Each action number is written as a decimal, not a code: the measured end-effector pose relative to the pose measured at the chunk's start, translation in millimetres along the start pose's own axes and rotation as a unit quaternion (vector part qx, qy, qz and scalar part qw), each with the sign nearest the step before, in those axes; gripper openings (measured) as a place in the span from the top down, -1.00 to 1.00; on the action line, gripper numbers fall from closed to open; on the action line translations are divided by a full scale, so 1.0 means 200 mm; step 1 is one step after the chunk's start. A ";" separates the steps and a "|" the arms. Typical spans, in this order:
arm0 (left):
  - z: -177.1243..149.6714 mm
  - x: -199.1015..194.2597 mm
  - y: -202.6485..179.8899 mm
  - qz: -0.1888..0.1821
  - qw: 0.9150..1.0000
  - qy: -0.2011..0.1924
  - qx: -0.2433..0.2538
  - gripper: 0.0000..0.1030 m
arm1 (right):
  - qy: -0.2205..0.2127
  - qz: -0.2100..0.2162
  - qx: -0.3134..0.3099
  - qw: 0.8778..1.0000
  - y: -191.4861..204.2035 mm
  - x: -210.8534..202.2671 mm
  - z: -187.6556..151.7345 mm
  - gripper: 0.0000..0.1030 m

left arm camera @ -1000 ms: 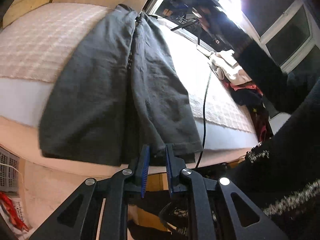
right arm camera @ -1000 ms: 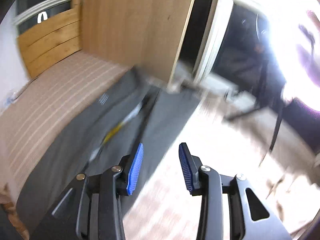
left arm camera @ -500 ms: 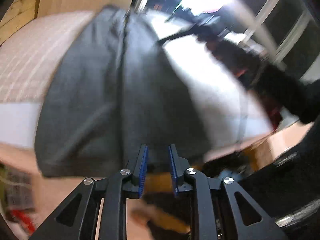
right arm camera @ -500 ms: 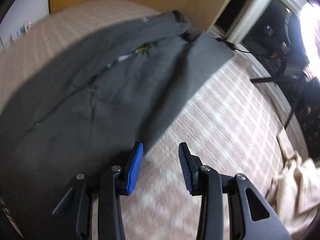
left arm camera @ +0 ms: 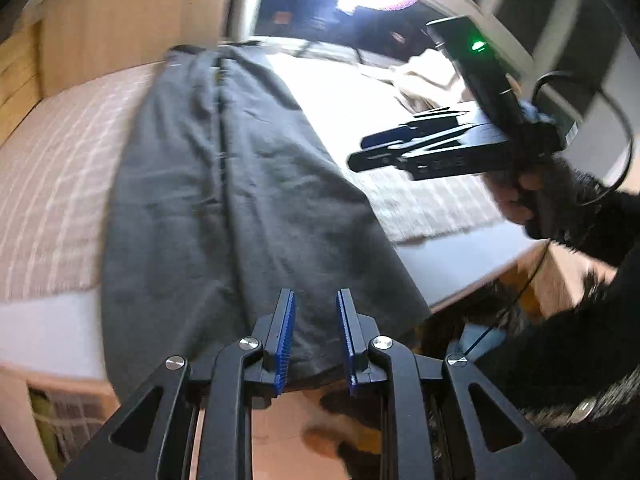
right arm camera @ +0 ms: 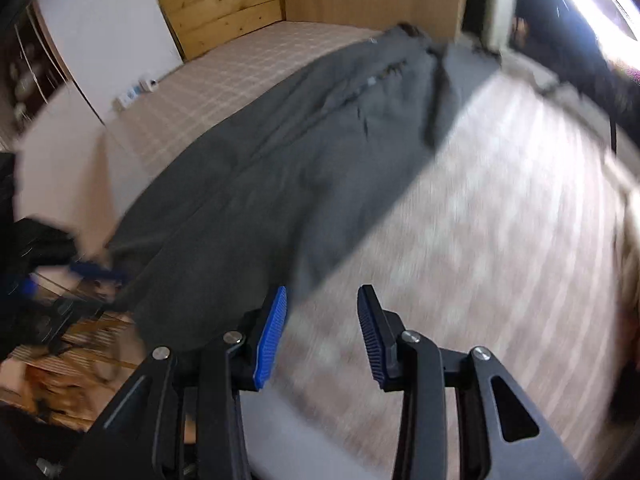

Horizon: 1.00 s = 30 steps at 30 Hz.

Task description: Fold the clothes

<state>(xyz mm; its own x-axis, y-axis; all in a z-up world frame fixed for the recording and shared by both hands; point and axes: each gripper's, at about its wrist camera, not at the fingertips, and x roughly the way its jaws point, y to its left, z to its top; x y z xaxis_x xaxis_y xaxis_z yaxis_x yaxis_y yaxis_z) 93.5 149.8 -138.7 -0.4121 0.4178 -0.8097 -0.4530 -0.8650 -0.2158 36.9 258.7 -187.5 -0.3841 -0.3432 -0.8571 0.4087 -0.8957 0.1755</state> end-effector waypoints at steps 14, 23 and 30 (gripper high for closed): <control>0.11 -0.16 0.35 -0.002 0.999 0.013 0.049 0.60 | -0.030 -0.025 -0.003 0.999 0.40 0.05 -0.43 0.28; 0.19 -0.17 0.34 -0.015 0.994 0.025 0.104 0.60 | -0.061 -0.046 -0.023 0.997 0.49 0.09 -0.43 0.28; 0.38 -0.06 0.33 -0.037 0.990 0.032 0.133 0.60 | -0.066 -0.019 -0.015 0.998 0.50 0.06 -0.43 0.92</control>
<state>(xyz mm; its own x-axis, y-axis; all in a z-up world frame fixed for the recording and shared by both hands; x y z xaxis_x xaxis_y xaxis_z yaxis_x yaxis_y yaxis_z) 7.9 108.3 -102.5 -0.3226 0.4524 -0.8314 -0.6757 -0.7252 -0.1324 144.1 189.4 -221.5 -0.5049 -0.3447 -0.7913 0.4160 -0.9005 0.1268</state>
